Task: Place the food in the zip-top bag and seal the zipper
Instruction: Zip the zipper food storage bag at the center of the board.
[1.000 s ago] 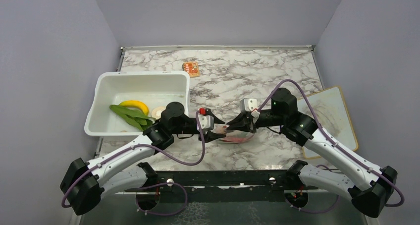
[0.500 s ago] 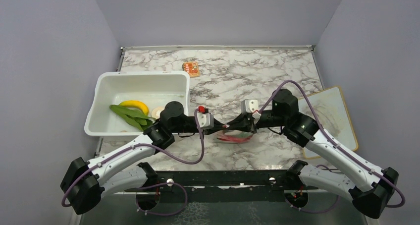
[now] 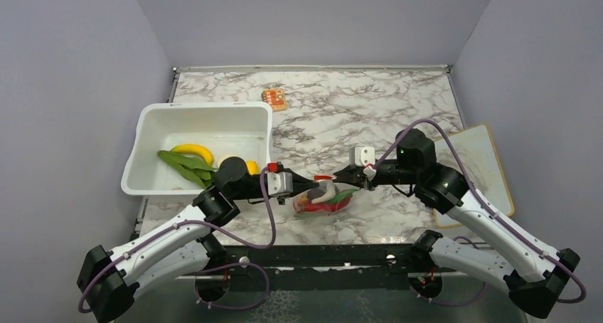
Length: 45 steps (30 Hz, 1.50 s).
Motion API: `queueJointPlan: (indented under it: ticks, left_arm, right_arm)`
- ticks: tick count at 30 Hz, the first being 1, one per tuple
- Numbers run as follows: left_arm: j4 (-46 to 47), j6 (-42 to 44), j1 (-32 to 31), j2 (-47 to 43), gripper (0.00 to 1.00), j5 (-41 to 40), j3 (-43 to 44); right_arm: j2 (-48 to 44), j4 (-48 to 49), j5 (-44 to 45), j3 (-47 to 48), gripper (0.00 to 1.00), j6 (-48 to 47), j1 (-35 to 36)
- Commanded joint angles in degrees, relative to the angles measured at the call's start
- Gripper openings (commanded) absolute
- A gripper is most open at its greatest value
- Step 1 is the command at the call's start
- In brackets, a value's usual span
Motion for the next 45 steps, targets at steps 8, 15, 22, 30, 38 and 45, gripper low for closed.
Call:
queueJointPlan:
  ticks: [8, 15, 22, 30, 38, 45]
  left_arm:
    - [-3.2, 4.7, 0.6, -6.6, 0.00, -2.3, 1.5]
    - [-11.4, 10.9, 0.6, -10.1, 0.00, -7.4, 4.9]
    - [-15.4, 13.6, 0.6, -12.5, 0.00, -12.2, 6.8]
    - [-20.6, 15.7, 0.7, -12.0, 0.00, -18.6, 9.8]
    - [-21.0, 17.8, 0.8, -10.9, 0.00, -24.0, 10.2]
    - [-19.8, 18.0, 2.2, -8.4, 0.00, -23.2, 10.0]
  right_arm:
    - [-2.8, -12.3, 16.5, 2.0, 0.01, -3.5, -0.4]
    - [-4.3, -17.3, 23.3, 3.6, 0.01, -4.8, -0.4]
    - [-6.4, -21.4, 27.6, 4.4, 0.01, -4.9, -0.4]
    - [-10.2, -27.2, 31.9, 6.2, 0.01, -4.9, -0.4]
    - [-11.7, -35.6, 36.9, 9.4, 0.01, -6.6, -0.4]
    - [-13.2, -40.8, 40.9, 14.0, 0.01, -7.7, -0.4]
